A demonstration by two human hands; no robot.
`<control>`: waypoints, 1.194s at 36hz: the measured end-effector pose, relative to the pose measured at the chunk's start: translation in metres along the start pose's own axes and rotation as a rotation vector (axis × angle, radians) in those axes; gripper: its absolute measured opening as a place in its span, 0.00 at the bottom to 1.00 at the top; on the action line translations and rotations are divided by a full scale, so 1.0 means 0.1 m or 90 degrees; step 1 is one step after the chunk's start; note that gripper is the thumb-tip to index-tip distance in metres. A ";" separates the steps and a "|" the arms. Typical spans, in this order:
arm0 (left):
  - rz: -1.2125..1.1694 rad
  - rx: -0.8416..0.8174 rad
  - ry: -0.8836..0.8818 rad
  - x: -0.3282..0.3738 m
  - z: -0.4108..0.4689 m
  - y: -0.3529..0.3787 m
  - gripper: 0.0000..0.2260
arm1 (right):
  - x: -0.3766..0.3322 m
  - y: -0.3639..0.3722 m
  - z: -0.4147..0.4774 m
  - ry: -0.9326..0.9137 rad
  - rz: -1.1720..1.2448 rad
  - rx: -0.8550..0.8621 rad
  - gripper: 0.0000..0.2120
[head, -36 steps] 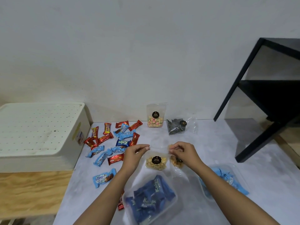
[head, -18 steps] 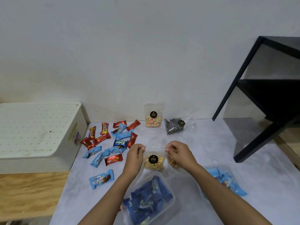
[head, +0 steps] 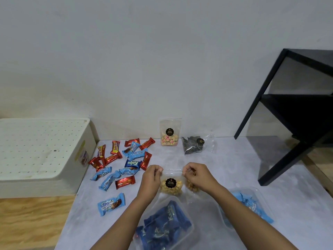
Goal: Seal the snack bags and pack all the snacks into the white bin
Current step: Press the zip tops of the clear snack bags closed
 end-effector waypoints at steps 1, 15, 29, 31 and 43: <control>0.000 0.001 0.000 0.00 0.00 0.00 0.05 | -0.04 0.01 -0.01 -0.008 -0.006 -0.012 0.12; 0.000 -0.014 0.030 0.06 -0.03 0.00 0.06 | -0.12 0.09 -0.01 -0.050 -0.059 -0.051 0.12; 0.005 -0.029 0.054 0.11 -0.07 -0.03 0.06 | -0.19 0.18 0.02 -0.076 -0.110 -0.056 0.13; -0.013 -0.037 0.039 0.08 -0.07 -0.03 0.06 | -0.21 0.19 0.02 -0.081 -0.106 -0.052 0.14; -0.063 -0.127 0.017 0.08 -0.03 0.04 0.02 | -0.23 0.27 0.03 -0.053 -0.061 -0.057 0.09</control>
Point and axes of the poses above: each hand's wrist, its own z-axis towards the middle knuckle, its own y-axis out of the palm, x = y × z, the point moved 10 cm from there along z, towards the middle knuckle, and after that the axes turned 3 degrees about -y, right-handed, at the moved point
